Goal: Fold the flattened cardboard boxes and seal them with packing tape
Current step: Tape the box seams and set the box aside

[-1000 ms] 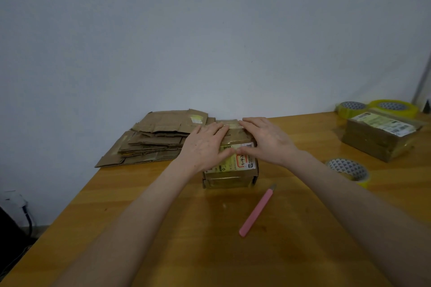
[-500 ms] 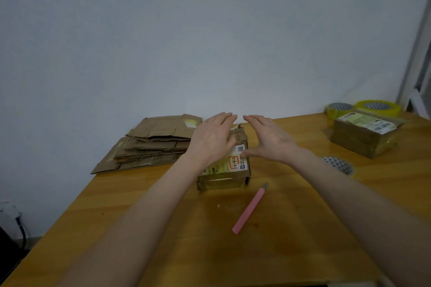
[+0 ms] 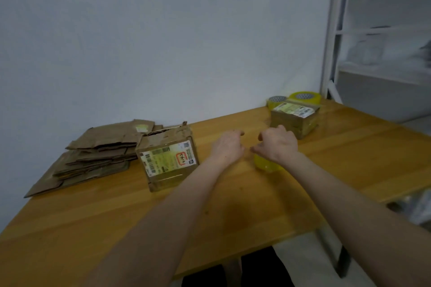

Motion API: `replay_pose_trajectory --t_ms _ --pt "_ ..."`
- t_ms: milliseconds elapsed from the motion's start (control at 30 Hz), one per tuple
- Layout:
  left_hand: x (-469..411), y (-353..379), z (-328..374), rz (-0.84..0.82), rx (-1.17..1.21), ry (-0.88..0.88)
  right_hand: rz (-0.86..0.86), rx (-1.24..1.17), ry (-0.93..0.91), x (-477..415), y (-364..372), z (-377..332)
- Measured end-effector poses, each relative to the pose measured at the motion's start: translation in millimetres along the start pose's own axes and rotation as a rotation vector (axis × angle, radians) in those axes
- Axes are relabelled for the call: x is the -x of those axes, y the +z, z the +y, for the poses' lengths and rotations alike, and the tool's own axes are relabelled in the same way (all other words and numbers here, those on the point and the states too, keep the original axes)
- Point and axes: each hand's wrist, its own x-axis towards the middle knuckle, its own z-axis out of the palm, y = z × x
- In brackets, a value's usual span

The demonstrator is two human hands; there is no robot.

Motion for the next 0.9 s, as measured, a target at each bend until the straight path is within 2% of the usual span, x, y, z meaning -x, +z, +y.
replay_pose_trajectory --t_ms 233,433,533,733,800,900 --pt "-4.6 15.3 -1.0 -0.073 0.122 -0.102 -0.166 0.020 0.024 5.4 23.8 16.5" --pt "0.2 14.1 -4.7 -0.082 0.180 -0.098 -0.126 -0.060 0.037 -2.0 27.6 15.3" --pt "4.1 2.5 -4.5 -0.011 0.270 -0.082 -0.069 -0.348 0.140 -10.3 15.9 11.7" --pt "12.5 -46.2 1.8 0.202 0.413 -0.016 -0.134 -1.237 0.296 -29.9 -22.2 -16.7" --pt "10.2 -58.4 -3.7 0.282 0.393 -0.015 -0.198 -1.369 0.287 -30.6 -31.2 -29.3" --pt "5.8 -73.6 -18.0 0.403 0.407 -0.089 -0.275 -1.442 0.199 -32.5 -41.7 -43.5"
